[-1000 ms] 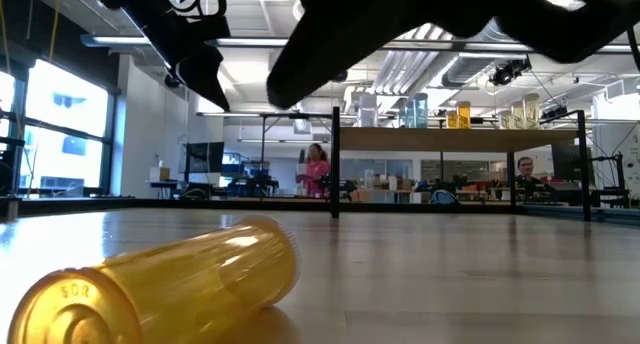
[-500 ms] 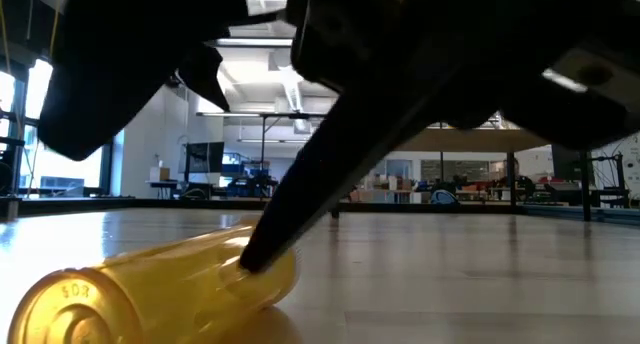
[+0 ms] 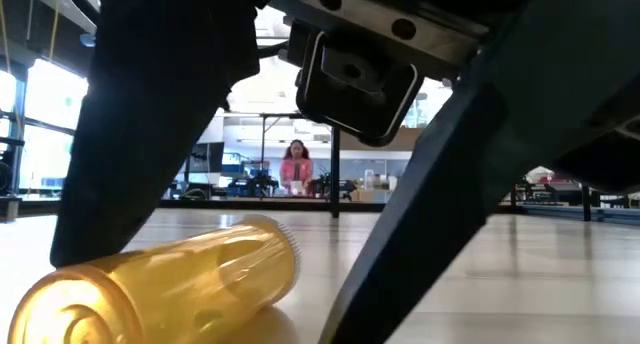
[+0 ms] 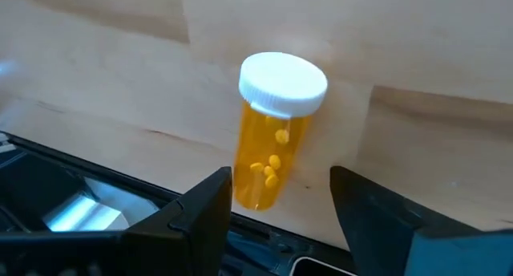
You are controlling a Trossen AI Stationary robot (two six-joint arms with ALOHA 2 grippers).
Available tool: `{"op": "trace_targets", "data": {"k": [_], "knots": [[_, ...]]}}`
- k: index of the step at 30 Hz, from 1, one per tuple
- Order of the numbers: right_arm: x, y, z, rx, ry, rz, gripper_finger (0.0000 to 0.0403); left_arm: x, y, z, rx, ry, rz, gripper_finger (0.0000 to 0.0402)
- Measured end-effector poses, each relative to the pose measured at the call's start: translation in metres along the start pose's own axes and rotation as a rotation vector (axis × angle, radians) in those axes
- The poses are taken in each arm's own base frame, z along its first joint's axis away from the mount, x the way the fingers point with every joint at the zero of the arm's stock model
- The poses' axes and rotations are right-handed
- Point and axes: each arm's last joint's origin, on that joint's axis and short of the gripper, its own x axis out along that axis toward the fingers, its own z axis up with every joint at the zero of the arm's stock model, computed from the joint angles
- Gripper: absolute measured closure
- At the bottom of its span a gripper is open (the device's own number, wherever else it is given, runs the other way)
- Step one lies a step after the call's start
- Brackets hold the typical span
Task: Pick and place medicine bottles onto shelf by color
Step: Put the orange pill bottle on the shelf aligned with the other orange pill bottles
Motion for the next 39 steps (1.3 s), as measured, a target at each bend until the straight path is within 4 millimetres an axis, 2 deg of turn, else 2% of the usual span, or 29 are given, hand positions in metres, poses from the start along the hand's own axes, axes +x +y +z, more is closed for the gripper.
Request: {"op": "trace_targets", "data": {"k": [4, 18, 23, 29, 33, 39], "knots": [[0.0, -0.001, 0.002, -0.006, -0.014, -0.018, 0.021, 0.0, 0.0, 0.0, 0.0, 0.0, 0.001, 0.0197], [-0.002, -0.003, 0.008, -0.093, -0.039, -0.067, 0.031, 0.0, 0.0, 0.0, 0.0, 0.0, 0.001, 0.0197], [-0.004, -0.003, 0.008, -0.163, -0.066, -0.053, 0.0317, 0.0, -0.001, 0.0, 0.0, -0.001, -0.021, 0.0197], [-0.011, 0.008, 0.008, -0.305, -0.195, 0.012, 0.0319, 0.0, -0.005, 0.0, 0.0, -0.015, -0.171, 0.0197], [-0.023, 0.021, 0.002, -0.409, -0.273, 0.071, 0.0319, -0.001, -0.008, 0.001, 0.034, -0.03, -0.28, 0.0197], [-0.048, 0.036, -0.005, -0.537, -0.405, 0.068, 0.032, -0.002, -0.011, 0.001, 0.045, -0.045, -0.378, 0.0197]]}}
